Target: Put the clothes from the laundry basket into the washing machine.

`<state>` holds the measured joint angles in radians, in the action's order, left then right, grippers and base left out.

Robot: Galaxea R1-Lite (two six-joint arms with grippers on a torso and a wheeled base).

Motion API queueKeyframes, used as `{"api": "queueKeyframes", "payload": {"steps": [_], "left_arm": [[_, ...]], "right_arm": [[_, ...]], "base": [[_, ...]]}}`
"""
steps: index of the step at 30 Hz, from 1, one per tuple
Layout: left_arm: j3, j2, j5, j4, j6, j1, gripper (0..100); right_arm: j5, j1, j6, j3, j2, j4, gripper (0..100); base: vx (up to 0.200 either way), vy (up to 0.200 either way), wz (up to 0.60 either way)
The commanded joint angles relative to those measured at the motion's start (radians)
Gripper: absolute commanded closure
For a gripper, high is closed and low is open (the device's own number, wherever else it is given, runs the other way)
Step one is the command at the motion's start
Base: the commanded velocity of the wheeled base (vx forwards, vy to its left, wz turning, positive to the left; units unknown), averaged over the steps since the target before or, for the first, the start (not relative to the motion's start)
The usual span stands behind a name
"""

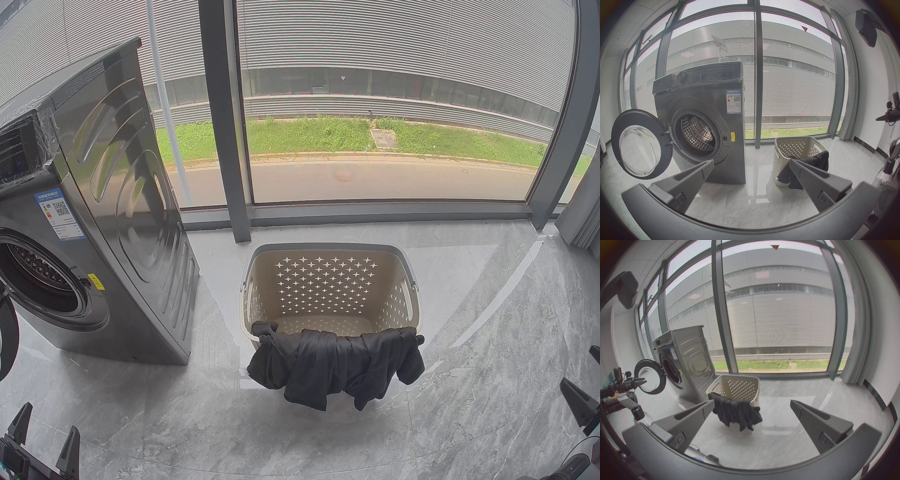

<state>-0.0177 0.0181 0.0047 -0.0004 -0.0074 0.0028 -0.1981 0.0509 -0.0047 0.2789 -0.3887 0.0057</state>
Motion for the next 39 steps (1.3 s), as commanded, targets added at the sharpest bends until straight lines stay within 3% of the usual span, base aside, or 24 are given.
{"api": "queueKeyframes", "payload": {"steps": [1, 10, 15, 18, 26, 29, 39], "left_arm": [[0.016, -0.017, 0.001, -0.001, -0.002, 0.000, 0], [0.016, -0.017, 0.001, -0.001, 0.000, 0.002, 0], [0.016, -0.017, 0.001, 0.000, 0.000, 0.002, 0], [0.016, -0.017, 0.001, 0.000, 0.001, 0.002, 0], [0.016, -0.017, 0.001, 0.000, 0.001, 0.002, 0], [0.018, -0.017, 0.001, 0.000, 0.001, 0.000, 0], [0.016, -0.017, 0.001, 0.000, -0.002, 0.000, 0]], "right_arm": [[-0.087, 0.113, -0.009, 0.037, -0.544, -0.174, 0], [-0.081, 0.196, 0.012, 0.037, -0.920, -0.352, 0], [-0.081, 0.227, 0.081, 0.052, -1.069, -0.443, 0], [-0.034, 0.261, 0.144, 0.071, -1.205, -0.540, 0], [0.000, 0.277, 0.146, 0.115, -1.411, -0.688, 0], [0.026, 0.277, 0.147, 0.151, -1.467, -0.688, 0], [0.034, 0.290, 0.149, 0.255, -1.607, -0.695, 0]], "base": [[0.000, 0.000, 0.00], [0.000, 0.000, 0.00], [0.000, 0.000, 0.00], [0.000, 0.000, 0.00], [0.000, 0.000, 0.00], [0.000, 0.000, 0.00], [0.000, 0.000, 0.00]]}}
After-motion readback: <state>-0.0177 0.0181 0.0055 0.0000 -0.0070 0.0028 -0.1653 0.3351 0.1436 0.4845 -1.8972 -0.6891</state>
